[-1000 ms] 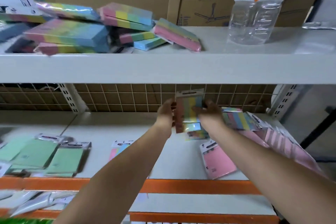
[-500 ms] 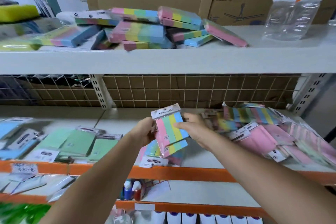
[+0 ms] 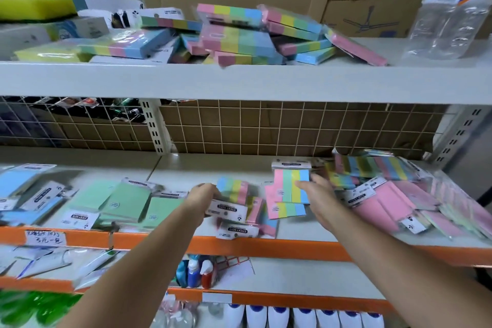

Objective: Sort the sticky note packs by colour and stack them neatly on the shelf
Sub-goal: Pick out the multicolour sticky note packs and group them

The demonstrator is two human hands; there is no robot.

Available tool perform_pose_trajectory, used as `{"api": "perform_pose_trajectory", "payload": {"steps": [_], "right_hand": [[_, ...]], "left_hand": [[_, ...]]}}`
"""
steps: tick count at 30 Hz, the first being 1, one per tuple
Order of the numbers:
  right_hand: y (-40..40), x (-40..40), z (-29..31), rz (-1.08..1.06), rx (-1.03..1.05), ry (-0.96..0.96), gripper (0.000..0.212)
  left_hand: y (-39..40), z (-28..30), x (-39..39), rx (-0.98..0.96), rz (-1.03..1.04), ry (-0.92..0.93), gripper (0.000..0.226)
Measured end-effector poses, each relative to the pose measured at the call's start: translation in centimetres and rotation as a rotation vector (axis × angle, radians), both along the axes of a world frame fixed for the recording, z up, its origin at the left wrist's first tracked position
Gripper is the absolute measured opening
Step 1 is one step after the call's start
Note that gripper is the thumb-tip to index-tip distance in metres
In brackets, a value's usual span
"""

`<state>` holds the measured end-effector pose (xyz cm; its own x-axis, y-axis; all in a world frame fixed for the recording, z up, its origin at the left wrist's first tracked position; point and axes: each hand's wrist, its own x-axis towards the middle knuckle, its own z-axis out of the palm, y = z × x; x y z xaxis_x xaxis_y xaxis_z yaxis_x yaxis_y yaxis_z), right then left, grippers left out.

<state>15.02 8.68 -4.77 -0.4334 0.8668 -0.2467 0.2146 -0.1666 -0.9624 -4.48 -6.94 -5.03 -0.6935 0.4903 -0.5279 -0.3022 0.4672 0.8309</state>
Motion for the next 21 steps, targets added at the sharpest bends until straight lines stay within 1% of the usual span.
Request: {"api": "perform_pose_trajectory", "payload": {"steps": [4,6,7,9,11,12,14,17,19,21], "right_hand": [[-0.1,-0.1,-0.7,-0.014,0.003,-0.072,0.019],[-0.2,-0.4,-0.9,-0.015,-0.002,-0.103,0.014],[-0.4,-0.6,-1.0,-0.015,-0.009,-0.114,0.014],[-0.5,-0.9,-1.5,-0.011,-0.019,-0.13,0.02],[-0.9,-1.2,-1.6,-0.004,-0.038,-0.127,0.013],[-1.1,-1.4,-1.7,0.0,-0.052,-0.12,0.011],[-1.5,-1.6,-1.8,0.003,-0.079,-0.114,0.015],[-2.0,-1.9,-2.0,-0.011,-0.096,-0.125,0.019],[-2.0,-1.9,-2.5,-0.019,-0.117,-0.135,0.02],[-2.0,-1.8,-2.7,-0.033,-0.12,-0.146,0.018]], "left_hand": [[-0.3,-1.1,0.7,-0.061,-0.122,-0.057,0.018],[-0.3,-1.3,1.1,-0.075,-0.159,-0.063,0.016],[-0.3,-1.2,1.2,-0.092,-0.18,-0.05,0.015],[-0.3,-0.8,1.4,-0.159,-0.244,-0.006,0.011],[-0.4,-0.3,1.6,-0.259,-0.324,0.041,0.013],[-0.4,0.0,1.7,-0.308,-0.361,0.065,0.015],[-0.3,0.4,1.8,-0.378,-0.406,0.121,0.018],[0.1,0.3,1.5,-0.46,-0.422,0.286,0.028],[0.6,-0.4,1.3,-0.449,-0.401,0.38,0.039],[1.0,-1.1,1.3,-0.421,-0.379,0.402,0.057]]}}
